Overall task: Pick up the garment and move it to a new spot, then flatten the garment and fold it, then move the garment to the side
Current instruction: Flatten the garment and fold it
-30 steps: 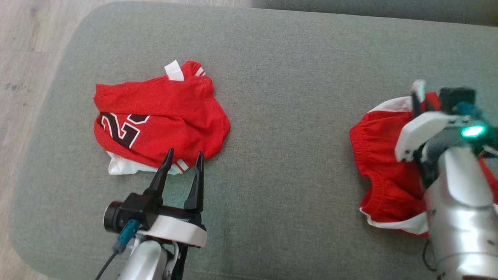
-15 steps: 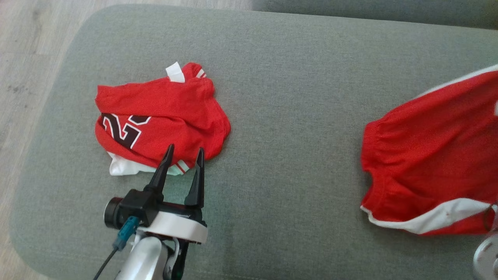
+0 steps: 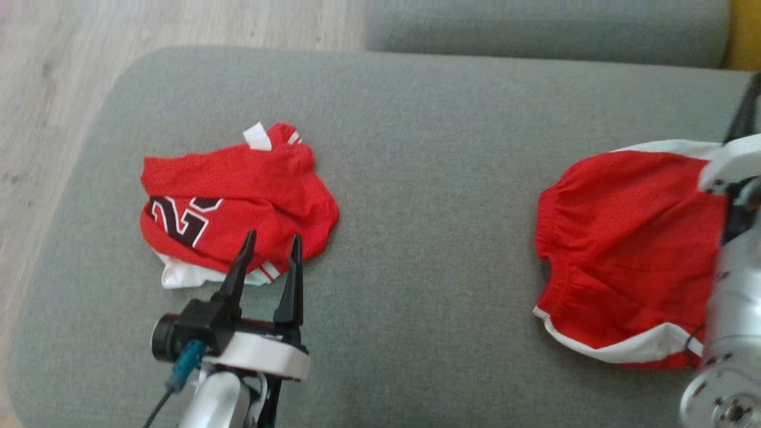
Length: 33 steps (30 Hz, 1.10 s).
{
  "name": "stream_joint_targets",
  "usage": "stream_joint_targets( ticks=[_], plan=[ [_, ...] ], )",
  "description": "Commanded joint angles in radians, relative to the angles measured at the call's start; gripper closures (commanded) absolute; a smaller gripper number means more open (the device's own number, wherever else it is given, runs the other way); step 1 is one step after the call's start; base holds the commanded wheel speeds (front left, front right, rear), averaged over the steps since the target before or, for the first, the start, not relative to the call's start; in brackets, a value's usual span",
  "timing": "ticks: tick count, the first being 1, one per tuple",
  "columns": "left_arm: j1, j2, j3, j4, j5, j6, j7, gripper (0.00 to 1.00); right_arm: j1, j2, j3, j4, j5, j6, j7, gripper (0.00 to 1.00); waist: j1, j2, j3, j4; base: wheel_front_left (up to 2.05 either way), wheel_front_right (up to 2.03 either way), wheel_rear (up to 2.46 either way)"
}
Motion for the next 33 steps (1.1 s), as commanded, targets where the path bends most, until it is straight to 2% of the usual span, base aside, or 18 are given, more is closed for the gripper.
stream_joint_targets(
  ticks=[1, 4, 7, 10, 15, 21, 28, 33],
  plan=[
    [-0.009, 0.000, 0.035, -0.032, 0.006, -0.004, -0.010, 0.00, -0.011, 0.008, 0.042, -0.024, 0.024, 0.007, -0.014, 0.00, 0.0000, 0.0000, -0.031, -0.019, 0.00, 0.00, 0.00],
    [0.012, 0.000, 0.038, -0.032, 0.006, -0.004, -0.010, 0.00, 0.044, 0.017, 0.141, -0.023, 0.148, 0.007, -0.020, 0.00, 0.0000, 0.0000, -0.072, -0.037, 0.00, 0.00, 0.00],
    [0.032, 0.000, 0.045, -0.036, 0.002, -0.003, -0.010, 0.00, 0.119, 0.018, 0.319, -0.038, 0.367, 0.007, -0.021, 0.00, 0.0000, 0.0000, -0.101, -0.055, 0.00, 0.00, 0.00],
    [0.051, 0.000, 0.050, -0.038, 0.000, -0.003, -0.010, 0.00, 0.252, 0.018, 0.488, -0.109, 0.552, 0.007, -0.021, 0.00, 0.0000, 0.0000, -0.122, -0.073, 0.00, 0.00, 0.00],
    [0.076, 0.000, 0.051, -0.048, -0.008, -0.003, -0.010, 0.00, 0.502, 0.018, 0.656, -0.239, 0.768, 0.007, -0.021, 0.00, 0.0000, 0.0000, -0.134, -0.089, 0.00, 0.00, 0.00],
    [0.092, 0.000, 0.042, -0.050, -0.012, -0.005, -0.010, 0.00, 0.653, 0.018, 0.718, -0.335, 0.780, 0.007, -0.013, 0.00, 0.0000, 0.0000, -0.128, -0.094, 0.00, 0.00, 0.00],
    [0.083, -0.001, 0.036, -0.052, -0.012, -0.006, -0.010, 0.00, 0.632, 0.018, 0.725, -0.431, 0.724, 0.007, 0.071, 0.00, 0.0000, 0.0000, -0.100, -0.078, 0.00, 0.00, 0.00],
    [0.059, -0.001, 0.023, -0.051, -0.020, -0.005, -0.010, 0.00, 0.540, 0.018, 0.747, -0.429, 0.680, 0.007, 0.254, 0.00, 0.0000, 0.0000, -0.061, -0.049, 0.00, 0.00, 0.00]
  ],
)
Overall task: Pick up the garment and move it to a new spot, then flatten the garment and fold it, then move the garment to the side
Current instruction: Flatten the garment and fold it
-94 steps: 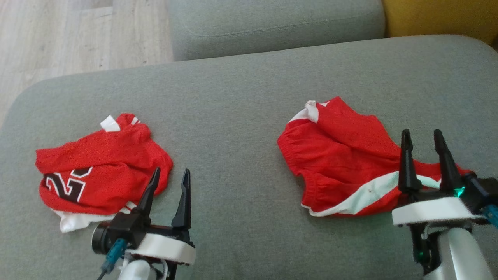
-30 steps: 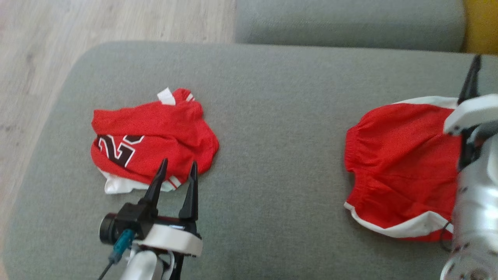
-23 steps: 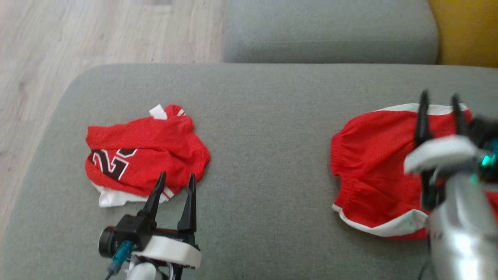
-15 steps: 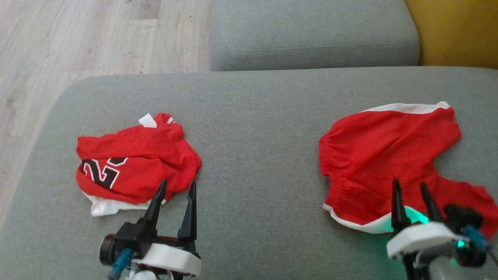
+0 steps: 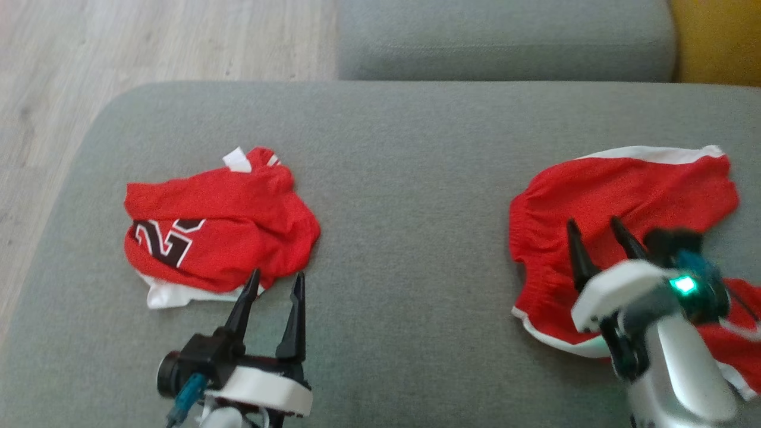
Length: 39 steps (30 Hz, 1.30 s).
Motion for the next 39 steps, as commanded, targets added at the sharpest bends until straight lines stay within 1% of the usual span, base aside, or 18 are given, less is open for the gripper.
stream_joint_targets(
  ticks=[1, 4, 5, 10, 13, 17, 18, 19, 22, 28, 30, 34, 37, 38, 39],
  plan=[
    [-0.058, -0.001, 0.020, -0.033, -0.008, 0.003, -0.010, 0.00, -0.070, -0.004, 0.035, -0.017, -0.008, 0.007, 0.036, 0.00, -0.0001, 0.0000, 0.020, 0.019, 0.00, 0.00, 0.00],
    [-0.076, -0.001, 0.003, -0.033, -0.020, 0.005, -0.010, 0.00, -0.140, -0.004, 0.054, 0.055, -0.038, 0.007, 0.155, 0.00, -0.0001, 0.0000, 0.044, 0.041, 0.00, 0.00, 0.00],
    [-0.086, -0.001, -0.009, -0.031, -0.028, 0.008, -0.010, 0.00, -0.184, -0.004, 0.049, 0.117, -0.053, 0.007, 0.218, 0.00, -0.0001, 0.0000, 0.058, 0.057, 0.00, 0.00, 0.00],
    [-0.108, -0.001, -0.029, -0.028, -0.043, 0.017, -0.010, 0.00, -0.279, -0.004, 0.030, 0.278, -0.131, 0.007, 0.344, 0.00, -0.0001, 0.0000, 0.089, 0.095, 0.00, 0.00, 0.00],
    [-0.118, -0.001, -0.036, -0.027, -0.045, 0.019, -0.010, 0.00, -0.317, -0.004, 0.011, 0.364, -0.168, 0.007, 0.400, 0.00, -0.0001, 0.0000, 0.106, 0.115, 0.00, 0.00, 0.00],
    [-0.131, -0.001, -0.040, -0.025, -0.045, 0.020, -0.010, 0.00, -0.344, -0.004, -0.034, 0.439, -0.231, 0.007, 0.409, 0.00, -0.0001, 0.0000, 0.122, 0.135, 0.00, 0.00, 0.00],
    [-0.133, -0.001, -0.040, -0.025, -0.045, 0.021, -0.010, 0.00, -0.349, -0.004, -0.047, 0.452, -0.240, 0.007, 0.403, 0.53, -0.0001, 0.0000, 0.125, 0.138, 0.00, 0.00, 0.00],
    [-0.135, -0.001, -0.040, -0.026, -0.045, 0.021, -0.010, 0.00, -0.354, -0.004, -0.060, 0.462, -0.243, 0.007, 0.391, 1.00, -0.0001, 0.0000, 0.127, 0.140, 0.00, 0.00, 0.00],
    [-0.137, -0.001, -0.034, -0.027, -0.042, 0.022, -0.010, 0.00, -0.370, -0.004, -0.091, 0.479, -0.239, 0.007, 0.327, 1.00, -0.0001, 0.0000, 0.132, 0.140, 0.00, 0.00, 0.00],
    [-0.141, -0.001, -0.026, -0.024, -0.031, 0.021, -0.010, 0.00, -0.443, -0.004, -0.088, 0.485, -0.199, 0.007, 0.072, 1.00, -0.0001, 0.0000, 0.141, 0.128, 0.00, 0.00, 0.00],
    [-0.145, -0.001, -0.027, -0.023, -0.029, 0.019, -0.010, 0.00, -0.476, -0.004, -0.056, 0.496, -0.173, 0.007, -0.012, 1.00, -0.0001, 0.0000, 0.143, 0.126, 0.00, 0.00, 0.00],
    [-0.152, -0.001, -0.031, -0.021, -0.028, 0.018, -0.010, 0.00, -0.548, -0.004, 0.018, 0.525, -0.121, 0.007, -0.135, 1.00, -0.0001, 0.0000, 0.145, 0.125, 0.00, 0.00, 0.00],
    [-0.157, -0.001, -0.034, -0.019, -0.028, 0.017, -0.010, 0.00, -0.596, -0.004, 0.072, 0.549, -0.097, 0.007, -0.190, 1.00, -0.0001, 0.0000, 0.146, 0.127, 0.00, 0.00, 0.00],
    [-0.157, -0.001, -0.034, -0.019, -0.028, 0.017, -0.010, 0.00, -0.596, -0.004, 0.072, 0.549, -0.097, 0.007, -0.190, 1.00, -0.0001, 0.0000, 0.146, 0.127, 0.00, 0.00, 0.00],
    [-0.158, -0.001, -0.035, -0.019, -0.028, 0.017, -0.010, 0.00, -0.611, -0.004, 0.094, 0.558, -0.083, 0.007, -0.201, 1.00, -0.0001, 0.0000, 0.146, 0.129, 0.00, 0.00, 0.00]
  ],
)
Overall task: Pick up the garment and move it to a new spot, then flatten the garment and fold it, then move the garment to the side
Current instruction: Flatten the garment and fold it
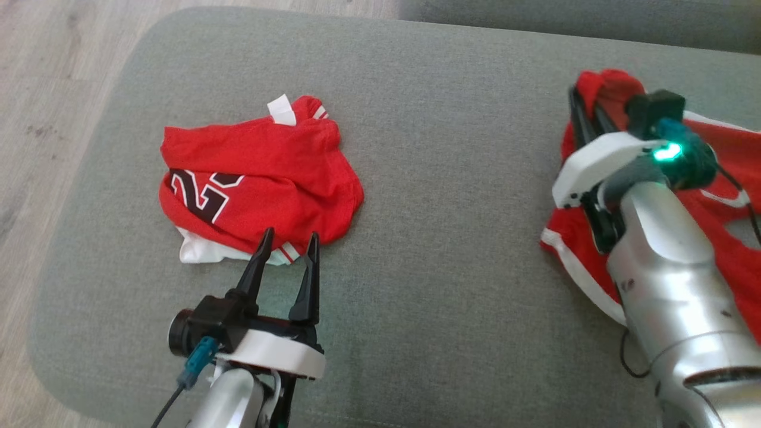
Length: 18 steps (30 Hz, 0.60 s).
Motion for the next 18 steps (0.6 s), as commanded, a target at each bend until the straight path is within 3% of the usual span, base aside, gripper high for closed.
stream_joint_targets(
  ticks=[1, 7, 8, 9, 18],
  plan=[
    [-0.039, 0.000, 0.025, -0.024, 0.008, 0.000, -0.010, 0.00, -0.043, 0.014, 0.052, -0.015, 0.022, 0.007, -0.021, 1.00, -0.0001, 0.0000, 0.000, 0.004, 0.00, 0.00, 0.00],
    [-0.036, 0.000, 0.022, -0.021, 0.006, 0.003, -0.010, 0.00, -0.065, 0.014, 0.213, 0.029, 0.121, 0.007, -0.024, 1.00, -0.0001, 0.0000, -0.005, 0.014, 0.00, 0.00, 0.00],
    [-0.035, 0.000, 0.023, -0.021, 0.006, 0.004, -0.010, 0.00, -0.058, 0.014, 0.245, 0.031, 0.137, 0.007, -0.019, 0.79, -0.0001, 0.0000, -0.006, 0.012, 0.00, 0.00, 0.00],
    [-0.034, 0.000, 0.025, -0.021, 0.006, 0.005, -0.010, 0.00, -0.049, 0.014, 0.274, 0.032, 0.156, 0.007, -0.011, 0.00, -0.0001, 0.0000, -0.006, 0.008, 0.00, 0.00, 0.00],
    [-0.014, 0.000, 0.054, -0.028, 0.016, 0.003, -0.010, 0.00, 0.042, 0.014, 0.350, -0.002, 0.236, 0.007, -0.066, 0.00, -0.0001, 0.0000, -0.059, -0.067, 0.00, 0.00, 0.00]
  ],
)
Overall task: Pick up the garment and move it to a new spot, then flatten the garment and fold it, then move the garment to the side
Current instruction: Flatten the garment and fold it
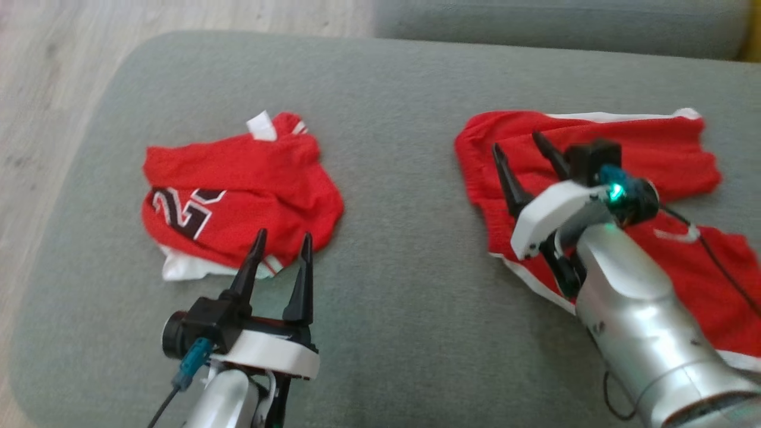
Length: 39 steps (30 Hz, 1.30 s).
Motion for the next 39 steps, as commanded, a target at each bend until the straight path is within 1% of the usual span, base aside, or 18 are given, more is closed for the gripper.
stream_joint_targets(
  ticks=[1, 5, 8, 10, 14, 18, 22, 25, 31, 36, 39],
  plan=[
    [-0.014, 0.000, 0.044, -0.032, 0.009, 0.002, -0.010, 0.00, 0.009, 0.014, 0.004, -0.040, 0.005, 0.007, -0.021, 0.00, 0.0000, 0.0000, -0.030, -0.037, 0.00, 0.00, 0.00],
    [0.005, 0.000, 0.062, -0.041, 0.015, -0.002, -0.010, 0.00, 0.076, 0.014, -0.035, -0.091, -0.024, 0.007, -0.037, 0.00, 0.0000, 0.0000, -0.071, -0.095, 0.00, 0.00, 0.00],
    [0.017, 0.000, 0.070, -0.052, 0.019, -0.005, -0.010, 0.00, 0.138, 0.014, -0.107, -0.158, -0.065, 0.007, -0.040, 0.00, 0.0000, 0.0000, -0.093, -0.141, 0.00, 0.00, 0.00],
    [0.022, 0.000, 0.071, -0.057, 0.019, -0.007, -0.010, 0.00, 0.192, 0.014, -0.180, -0.229, -0.103, 0.007, -0.040, 0.00, 0.0000, 0.0000, -0.106, -0.166, 0.00, 0.00, 0.00],
    [0.026, 0.000, 0.068, -0.064, 0.012, -0.007, -0.010, 0.00, 0.333, 0.014, -0.325, -0.418, -0.183, 0.007, -0.041, 0.00, 0.0000, 0.0000, -0.128, -0.212, 0.00, 0.00, 0.00],
    [0.024, 0.000, 0.058, -0.066, 0.011, -0.009, -0.010, 0.00, 0.478, 0.014, -0.405, -0.600, -0.192, 0.007, -0.041, 0.00, 0.0000, 0.0000, -0.134, -0.249, 0.00, 0.00, 0.00],
    [0.027, 0.000, 0.044, -0.057, 0.010, -0.016, -0.010, 0.00, 0.607, 0.014, -0.437, -0.703, -0.171, 0.007, -0.041, 0.00, 0.0000, 0.0000, -0.132, -0.277, 0.00, 0.00, 0.00],
    [0.033, 0.000, 0.035, -0.052, 0.006, -0.015, -0.010, 0.00, 0.678, 0.014, -0.441, -0.734, -0.164, 0.007, -0.041, 0.00, 0.0000, 0.0000, -0.130, -0.293, 0.00, 0.00, 0.00],
    [0.034, 0.000, 0.028, -0.050, 0.001, -0.012, -0.010, 0.00, 0.715, 0.014, -0.459, -0.748, -0.162, 0.007, -0.038, 0.00, 0.0000, 0.0000, -0.125, -0.300, 0.00, 0.00, 0.00],
    [0.029, 0.000, 0.020, -0.046, 0.000, -0.015, -0.010, 0.00, 0.720, 0.014, -0.524, -0.691, -0.210, 0.007, 0.041, 0.00, 0.0000, 0.0000, -0.119, -0.287, 0.00, 0.00, 0.00],
    [0.028, 0.000, 0.021, -0.046, 0.002, -0.013, -0.010, 0.00, 0.704, 0.014, -0.571, -0.649, -0.216, 0.007, 0.083, 0.00, 0.0000, 0.0000, -0.107, -0.276, 0.00, 0.00, 0.00]
  ],
)
